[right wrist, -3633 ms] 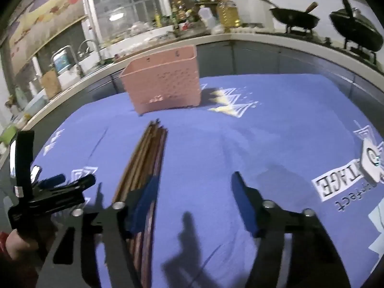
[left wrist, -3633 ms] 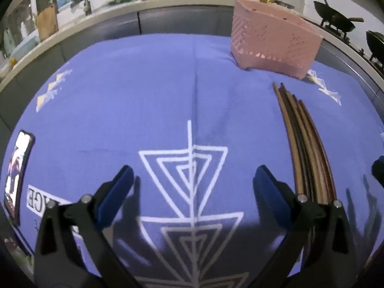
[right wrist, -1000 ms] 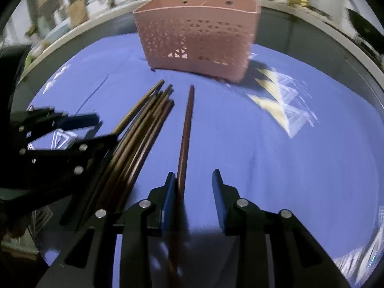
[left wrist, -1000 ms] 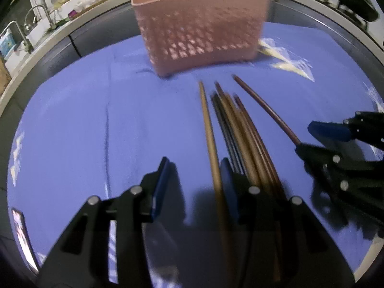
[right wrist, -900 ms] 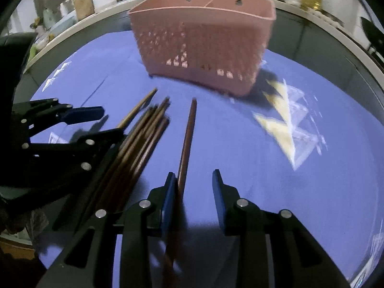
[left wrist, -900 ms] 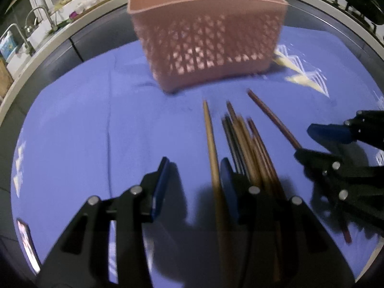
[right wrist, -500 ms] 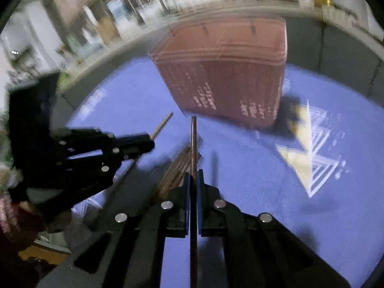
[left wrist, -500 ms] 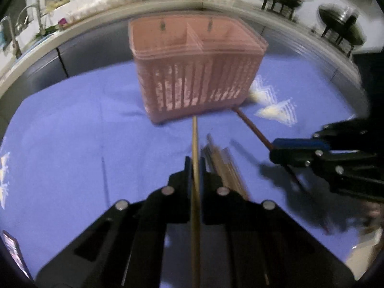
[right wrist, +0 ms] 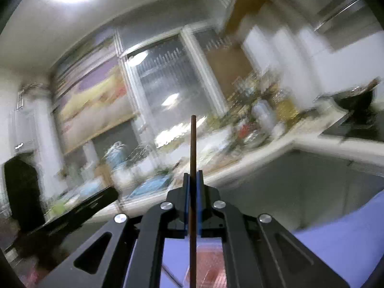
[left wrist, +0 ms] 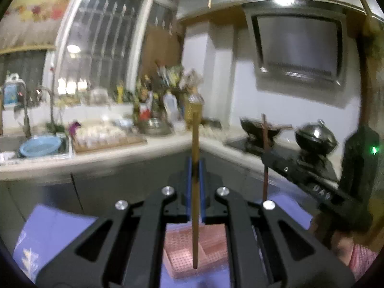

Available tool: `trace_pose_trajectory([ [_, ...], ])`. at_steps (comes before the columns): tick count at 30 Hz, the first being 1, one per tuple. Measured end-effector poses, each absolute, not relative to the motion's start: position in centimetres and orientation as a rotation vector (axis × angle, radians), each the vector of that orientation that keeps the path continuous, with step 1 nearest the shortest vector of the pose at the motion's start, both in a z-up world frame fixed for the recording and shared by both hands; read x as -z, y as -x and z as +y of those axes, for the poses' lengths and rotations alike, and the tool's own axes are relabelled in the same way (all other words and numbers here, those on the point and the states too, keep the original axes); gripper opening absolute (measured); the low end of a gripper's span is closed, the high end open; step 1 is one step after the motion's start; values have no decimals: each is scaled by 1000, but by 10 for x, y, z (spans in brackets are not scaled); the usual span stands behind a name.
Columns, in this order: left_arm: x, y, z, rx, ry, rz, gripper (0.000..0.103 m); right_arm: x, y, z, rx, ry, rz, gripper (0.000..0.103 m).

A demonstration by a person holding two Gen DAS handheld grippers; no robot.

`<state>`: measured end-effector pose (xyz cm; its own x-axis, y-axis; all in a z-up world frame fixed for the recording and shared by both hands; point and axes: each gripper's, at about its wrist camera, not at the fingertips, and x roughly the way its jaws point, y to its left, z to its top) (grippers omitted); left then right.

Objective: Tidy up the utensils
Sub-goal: 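Lift both chopsticks and drop them upright into the pink basket, opening both grippers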

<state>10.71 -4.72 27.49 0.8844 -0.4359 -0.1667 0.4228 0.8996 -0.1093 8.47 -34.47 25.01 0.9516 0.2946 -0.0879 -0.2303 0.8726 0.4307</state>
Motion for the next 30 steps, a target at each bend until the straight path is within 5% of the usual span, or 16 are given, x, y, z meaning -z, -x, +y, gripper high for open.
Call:
trace_pose_trajectory([
  [8, -211, -168, -65, 352, 38, 277, 5, -167, -168, -324, -103, -483, 192, 5],
  [15, -168, -173, -70, 355, -3, 388, 5, -128, -148, -291, -198, -309, 287, 5],
  [18, -159, -178, -69, 322, -5, 456, 12, -124, -137, -276, -255, -249, 353, 7],
  [21, -166, -173, -60, 311, 24, 494, 25, -132, -127, -278, -303, -278, 407, 17],
  [24, -188, -145, -45, 295, 53, 441, 27, -155, -101, -283, -313, -293, 380, 40],
  [30, -192, -60, -2, 288, 123, 415, 28, -167, -17, -306, -335, -330, 440, 42],
])
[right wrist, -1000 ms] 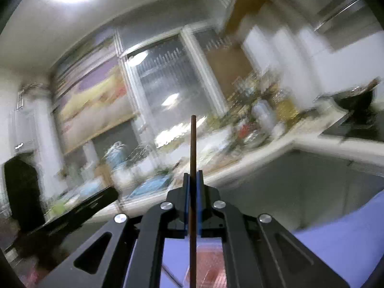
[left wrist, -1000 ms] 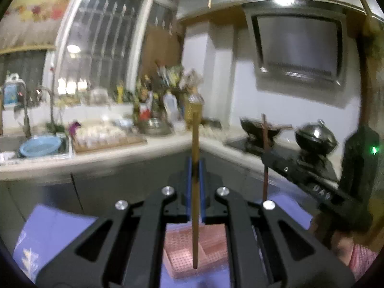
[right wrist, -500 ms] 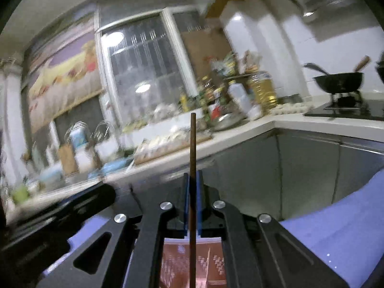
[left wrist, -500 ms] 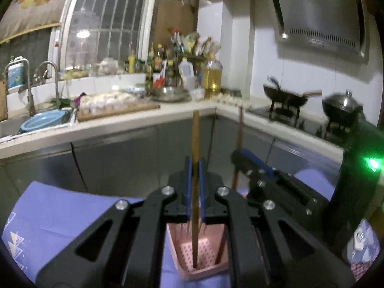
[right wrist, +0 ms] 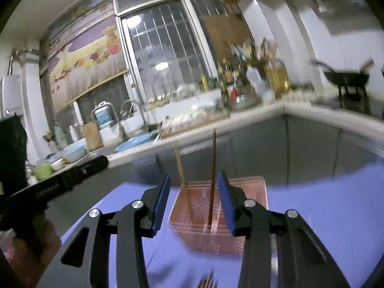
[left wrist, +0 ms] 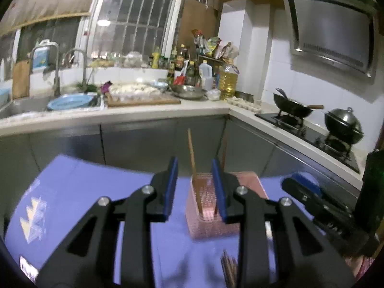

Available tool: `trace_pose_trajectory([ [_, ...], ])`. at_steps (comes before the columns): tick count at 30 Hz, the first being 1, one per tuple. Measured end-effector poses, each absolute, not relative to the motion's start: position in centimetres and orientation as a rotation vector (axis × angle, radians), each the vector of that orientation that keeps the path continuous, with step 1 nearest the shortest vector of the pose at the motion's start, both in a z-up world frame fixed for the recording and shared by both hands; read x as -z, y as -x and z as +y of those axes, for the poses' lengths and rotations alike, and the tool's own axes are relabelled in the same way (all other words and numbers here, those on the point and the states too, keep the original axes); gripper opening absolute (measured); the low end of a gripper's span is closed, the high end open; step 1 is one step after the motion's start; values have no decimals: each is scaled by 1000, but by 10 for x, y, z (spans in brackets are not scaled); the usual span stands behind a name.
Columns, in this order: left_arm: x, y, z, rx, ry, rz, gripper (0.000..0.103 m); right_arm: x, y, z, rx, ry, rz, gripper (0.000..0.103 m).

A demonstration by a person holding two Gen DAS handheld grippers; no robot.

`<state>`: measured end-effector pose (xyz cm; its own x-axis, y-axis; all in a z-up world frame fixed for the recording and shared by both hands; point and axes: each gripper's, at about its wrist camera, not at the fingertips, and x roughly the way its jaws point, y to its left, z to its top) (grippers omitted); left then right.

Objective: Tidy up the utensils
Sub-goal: 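Lift both chopsticks and drop them upright into the pink basket, opening both grippers, then return both grippers to the pile and close each on one chopstick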

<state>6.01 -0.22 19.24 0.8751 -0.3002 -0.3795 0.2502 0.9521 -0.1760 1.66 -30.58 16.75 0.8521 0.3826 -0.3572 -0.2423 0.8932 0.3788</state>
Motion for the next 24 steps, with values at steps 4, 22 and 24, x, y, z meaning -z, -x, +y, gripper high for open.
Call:
trace_pose_trajectory([
  [4, -125, -25, -2, 382, 127, 655, 28, -99, 34, -301, -342, -297, 748, 18],
  [22, -6, 22, -70, 486, 3, 992, 26, -25, 112, -252, -332, -165, 1015, 15],
  [24, -7, 23, -71, 468, -24, 981, 23, -25, 114, -249, -325, -128, 1006, 15],
])
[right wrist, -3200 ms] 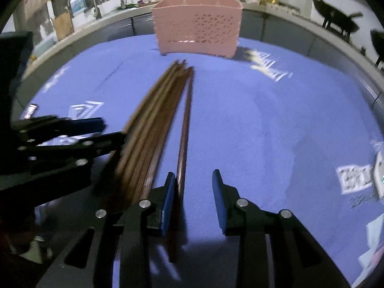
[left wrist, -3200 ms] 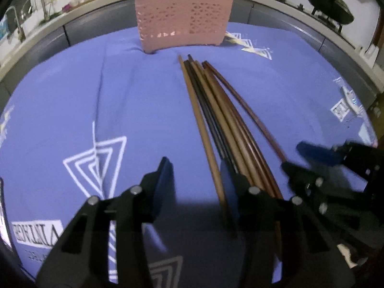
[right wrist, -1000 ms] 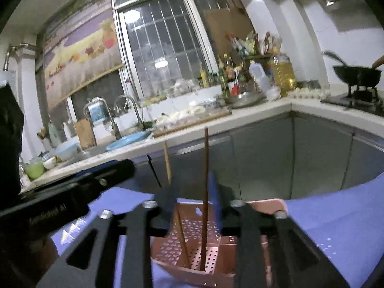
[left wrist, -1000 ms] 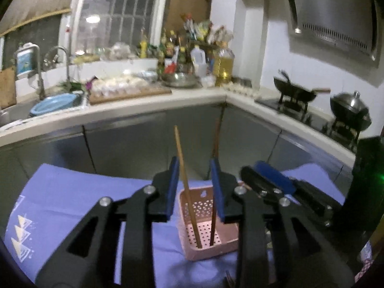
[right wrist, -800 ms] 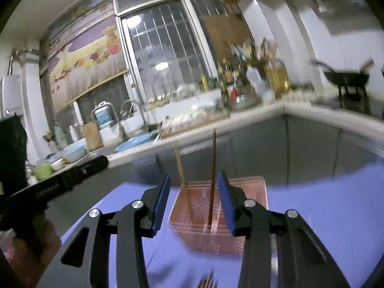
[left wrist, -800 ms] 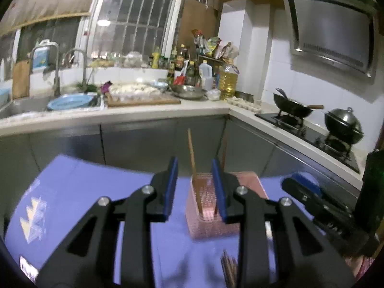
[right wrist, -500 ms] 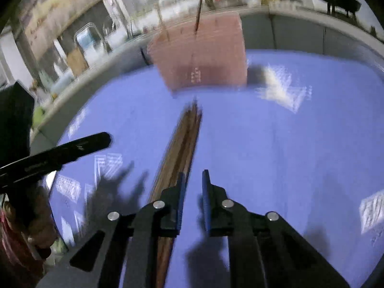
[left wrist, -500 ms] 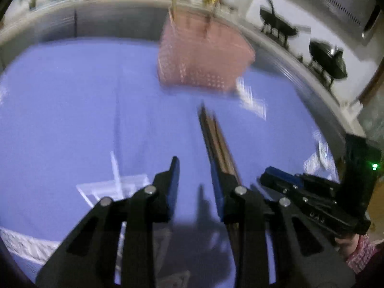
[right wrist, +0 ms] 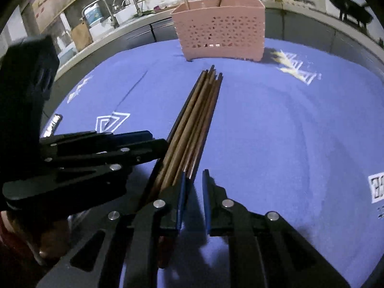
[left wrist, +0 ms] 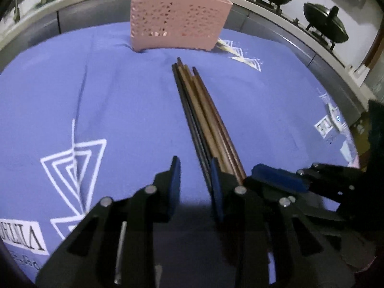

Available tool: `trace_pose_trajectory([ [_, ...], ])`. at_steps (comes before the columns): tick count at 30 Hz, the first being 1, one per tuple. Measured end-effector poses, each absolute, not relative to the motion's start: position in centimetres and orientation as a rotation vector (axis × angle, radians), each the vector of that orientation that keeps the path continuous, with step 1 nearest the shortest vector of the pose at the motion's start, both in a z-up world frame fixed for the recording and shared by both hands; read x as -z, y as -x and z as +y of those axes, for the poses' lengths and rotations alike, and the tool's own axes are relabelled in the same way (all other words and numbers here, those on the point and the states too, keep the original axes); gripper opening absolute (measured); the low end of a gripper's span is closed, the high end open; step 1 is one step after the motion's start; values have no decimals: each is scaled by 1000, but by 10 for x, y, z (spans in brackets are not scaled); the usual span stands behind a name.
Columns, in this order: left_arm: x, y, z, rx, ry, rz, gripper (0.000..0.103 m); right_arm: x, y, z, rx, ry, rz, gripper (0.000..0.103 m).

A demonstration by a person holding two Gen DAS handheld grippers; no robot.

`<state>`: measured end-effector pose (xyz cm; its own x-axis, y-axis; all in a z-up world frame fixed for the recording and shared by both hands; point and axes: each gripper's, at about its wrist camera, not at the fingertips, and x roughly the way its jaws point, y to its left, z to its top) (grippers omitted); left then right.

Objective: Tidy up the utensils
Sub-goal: 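Return both grippers to the pile and close each on one chopstick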

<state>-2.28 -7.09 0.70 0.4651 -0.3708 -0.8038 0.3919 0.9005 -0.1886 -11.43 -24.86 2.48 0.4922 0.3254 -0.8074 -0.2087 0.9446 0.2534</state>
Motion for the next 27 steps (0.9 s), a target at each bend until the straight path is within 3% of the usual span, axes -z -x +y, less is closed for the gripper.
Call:
trace_pose_trajectory([
  [11, -8, 14, -81, 425, -71, 968, 22, -27, 111, -260, -293, -186, 1007, 15],
  [15, -7, 13, -76, 430, -72, 970, 9, -21, 111, -247, -304, -148, 1023, 15],
  [27, -7, 10, -61, 423, -43, 1002, 8, -22, 109, -244, -272, -100, 1044, 14],
])
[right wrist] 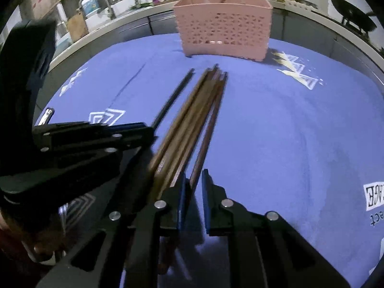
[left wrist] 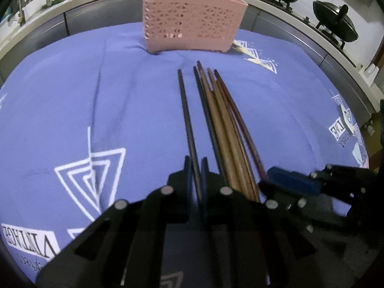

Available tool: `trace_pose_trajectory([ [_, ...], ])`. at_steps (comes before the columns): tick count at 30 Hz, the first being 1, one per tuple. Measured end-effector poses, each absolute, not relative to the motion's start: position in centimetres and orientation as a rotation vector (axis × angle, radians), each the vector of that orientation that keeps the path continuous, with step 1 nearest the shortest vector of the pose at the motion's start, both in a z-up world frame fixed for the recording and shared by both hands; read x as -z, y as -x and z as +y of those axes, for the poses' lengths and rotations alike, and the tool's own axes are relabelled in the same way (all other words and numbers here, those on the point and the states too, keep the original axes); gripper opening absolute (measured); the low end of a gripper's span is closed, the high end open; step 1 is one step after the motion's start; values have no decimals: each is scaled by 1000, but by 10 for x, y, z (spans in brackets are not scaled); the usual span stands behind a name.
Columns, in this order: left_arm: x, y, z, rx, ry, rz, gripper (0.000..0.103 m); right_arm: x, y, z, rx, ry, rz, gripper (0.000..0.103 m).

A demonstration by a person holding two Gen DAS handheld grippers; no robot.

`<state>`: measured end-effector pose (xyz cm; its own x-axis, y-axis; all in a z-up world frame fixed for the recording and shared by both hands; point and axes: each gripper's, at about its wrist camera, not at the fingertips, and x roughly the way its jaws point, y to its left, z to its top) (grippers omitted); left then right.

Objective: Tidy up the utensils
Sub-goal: 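Return both grippers to the pile and close each on one chopstick, then carry both chopsticks over the pink basket and open both grippers to drop them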

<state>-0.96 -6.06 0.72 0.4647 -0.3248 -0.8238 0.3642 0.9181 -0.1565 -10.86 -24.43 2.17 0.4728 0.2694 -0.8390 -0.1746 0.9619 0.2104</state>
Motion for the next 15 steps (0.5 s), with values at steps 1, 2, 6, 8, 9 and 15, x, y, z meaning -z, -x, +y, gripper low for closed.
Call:
trace_pose_trajectory([
  [1, -7, 10, -58, 428, -40, 1006, 8, -21, 108, -253, -241, -107, 1044, 14],
  [2, -7, 10, -55, 430, -37, 1009, 8, -21, 106, -261, -219, -122, 1048, 14],
  [6, -8, 2, -47, 434, -25, 1028, 8, -22, 95, -276, -203, -124, 1076, 14],
  [8, -9, -7, -50, 426, -45, 1032, 9, -24, 75, -275, -216, -99, 1084, 14],
  [9, -10, -16, -54, 431, -64, 1030, 9, -25, 65, -273, -216, -78, 1083, 14],
  [15, -12, -77, -68, 463, -77, 1027, 9, -22, -17, -260, -257, -8, 1109, 11],
])
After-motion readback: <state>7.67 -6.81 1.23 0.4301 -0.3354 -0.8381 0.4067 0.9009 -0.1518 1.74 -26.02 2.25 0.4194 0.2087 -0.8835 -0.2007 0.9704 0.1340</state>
